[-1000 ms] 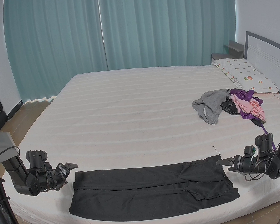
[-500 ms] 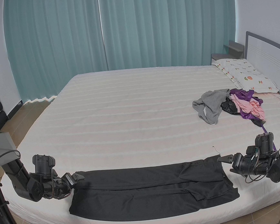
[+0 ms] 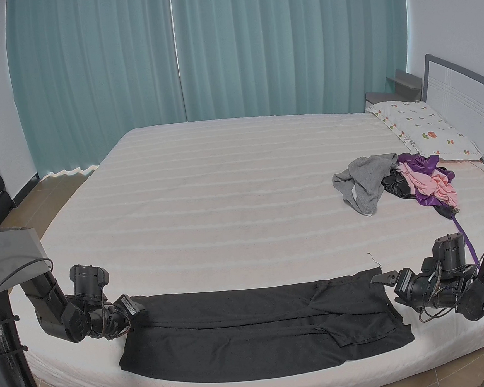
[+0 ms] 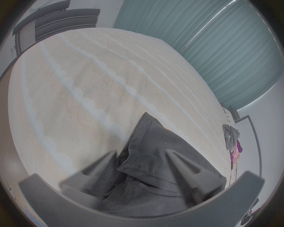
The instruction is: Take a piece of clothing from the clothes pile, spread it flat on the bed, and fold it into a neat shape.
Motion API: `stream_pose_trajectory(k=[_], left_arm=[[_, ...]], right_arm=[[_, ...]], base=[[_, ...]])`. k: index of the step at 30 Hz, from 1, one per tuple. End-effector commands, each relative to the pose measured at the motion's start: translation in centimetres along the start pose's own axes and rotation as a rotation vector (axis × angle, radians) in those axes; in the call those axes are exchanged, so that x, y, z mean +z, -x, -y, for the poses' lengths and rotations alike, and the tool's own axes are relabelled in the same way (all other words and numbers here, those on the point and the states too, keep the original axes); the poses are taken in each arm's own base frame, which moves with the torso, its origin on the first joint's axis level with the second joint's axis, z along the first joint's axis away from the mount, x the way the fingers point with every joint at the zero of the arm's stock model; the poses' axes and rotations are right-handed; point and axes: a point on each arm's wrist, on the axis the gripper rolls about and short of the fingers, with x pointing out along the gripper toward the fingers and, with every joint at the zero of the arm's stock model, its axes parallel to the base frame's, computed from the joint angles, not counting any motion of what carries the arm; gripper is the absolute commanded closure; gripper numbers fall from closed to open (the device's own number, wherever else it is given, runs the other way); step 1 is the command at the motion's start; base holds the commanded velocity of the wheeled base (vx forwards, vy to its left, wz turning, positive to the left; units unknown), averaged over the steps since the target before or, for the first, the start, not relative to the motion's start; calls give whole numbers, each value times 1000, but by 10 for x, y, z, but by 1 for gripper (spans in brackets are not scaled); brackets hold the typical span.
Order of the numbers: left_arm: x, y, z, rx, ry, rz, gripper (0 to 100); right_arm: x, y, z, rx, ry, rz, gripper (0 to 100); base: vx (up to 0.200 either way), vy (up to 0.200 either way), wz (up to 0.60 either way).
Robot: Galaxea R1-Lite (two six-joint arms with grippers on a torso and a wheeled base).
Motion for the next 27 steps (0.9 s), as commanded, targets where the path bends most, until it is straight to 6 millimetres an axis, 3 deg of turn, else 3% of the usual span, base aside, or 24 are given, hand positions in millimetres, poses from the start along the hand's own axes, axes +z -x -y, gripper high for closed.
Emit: stream_pose_trajectory(k=[1,10,27], left_arm=[[-3,-7,-1,11,-5,-12,100],[7,8,7,6,0,78,100],[9,9,9,-26,26,110,100]], right_arm=[[-4,-1,-3,1,2,-6,0],[-23,-15,-12,-62,-16,-15,0],[-23,-35,-11,-120,-88,-44,0]], base=[[0,0,0],[0,0,0],[0,0,0]])
